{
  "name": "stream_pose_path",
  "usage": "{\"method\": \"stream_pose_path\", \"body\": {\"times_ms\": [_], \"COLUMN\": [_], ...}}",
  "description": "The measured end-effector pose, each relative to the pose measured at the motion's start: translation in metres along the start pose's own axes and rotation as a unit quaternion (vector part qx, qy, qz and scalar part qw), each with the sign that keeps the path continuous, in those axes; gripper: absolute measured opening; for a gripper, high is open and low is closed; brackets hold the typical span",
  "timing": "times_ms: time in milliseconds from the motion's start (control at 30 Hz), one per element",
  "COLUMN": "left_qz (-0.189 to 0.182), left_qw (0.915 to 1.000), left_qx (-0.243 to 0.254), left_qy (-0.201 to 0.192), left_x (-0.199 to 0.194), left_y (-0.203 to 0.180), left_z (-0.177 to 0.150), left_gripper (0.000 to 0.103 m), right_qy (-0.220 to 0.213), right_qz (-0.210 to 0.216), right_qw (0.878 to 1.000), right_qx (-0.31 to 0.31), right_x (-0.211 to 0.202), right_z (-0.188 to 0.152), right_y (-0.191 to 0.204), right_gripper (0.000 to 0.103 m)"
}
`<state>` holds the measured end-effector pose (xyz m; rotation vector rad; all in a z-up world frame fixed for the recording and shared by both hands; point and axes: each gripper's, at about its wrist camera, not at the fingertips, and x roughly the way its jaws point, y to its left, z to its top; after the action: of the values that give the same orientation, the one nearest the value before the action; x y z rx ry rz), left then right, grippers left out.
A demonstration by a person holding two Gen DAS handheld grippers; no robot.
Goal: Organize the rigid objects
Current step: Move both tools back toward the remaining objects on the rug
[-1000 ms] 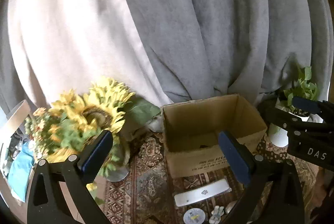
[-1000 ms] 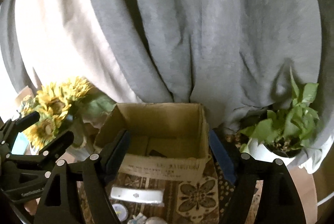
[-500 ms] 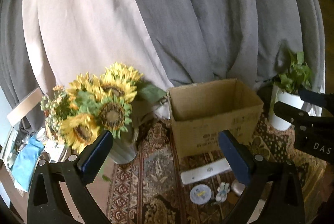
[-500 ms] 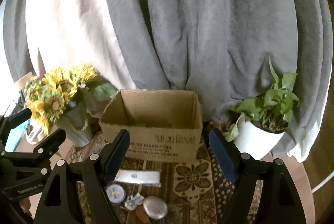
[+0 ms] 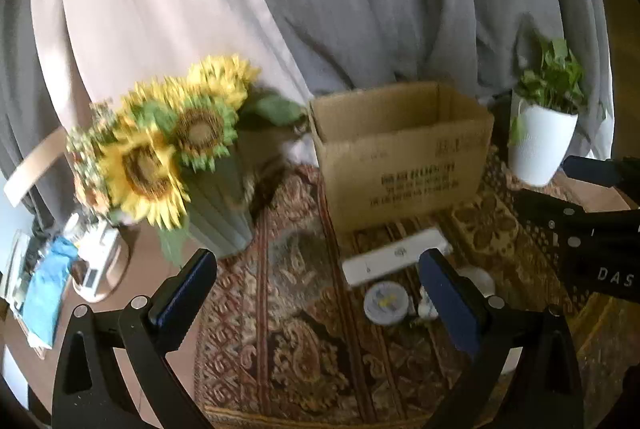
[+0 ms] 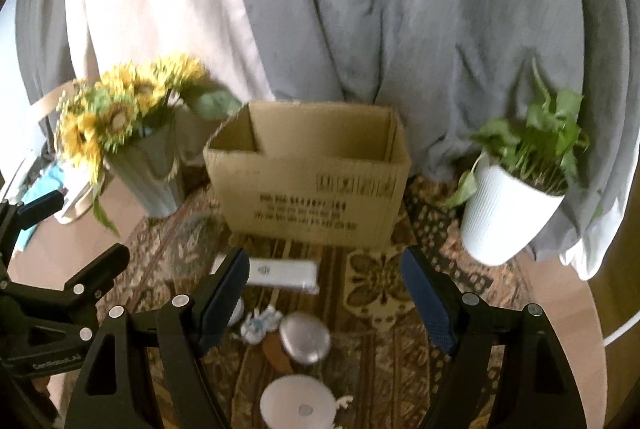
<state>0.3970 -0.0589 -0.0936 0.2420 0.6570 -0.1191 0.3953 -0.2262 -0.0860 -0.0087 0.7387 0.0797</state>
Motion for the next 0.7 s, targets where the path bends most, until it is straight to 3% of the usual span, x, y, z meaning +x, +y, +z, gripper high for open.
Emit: {"method": "stream_pose_path", "body": {"times_ms": [700], "left_qz": [-0.058], "left_qw": [0.9908], "left_qx": [0.011], "left_qy": [0.122], "left_x": [0.078], "left_y": [-0.021], "left_z": [-0.034], "left_gripper": [0.101], "right_qy": [0.133], "right_qz": [0.024], "right_qw": [0.991], "right_qx": [0.011], "right_x": [0.071], "right_z": [-0.054], "right_y": [-0.007], "right_gripper": [0.079]}}
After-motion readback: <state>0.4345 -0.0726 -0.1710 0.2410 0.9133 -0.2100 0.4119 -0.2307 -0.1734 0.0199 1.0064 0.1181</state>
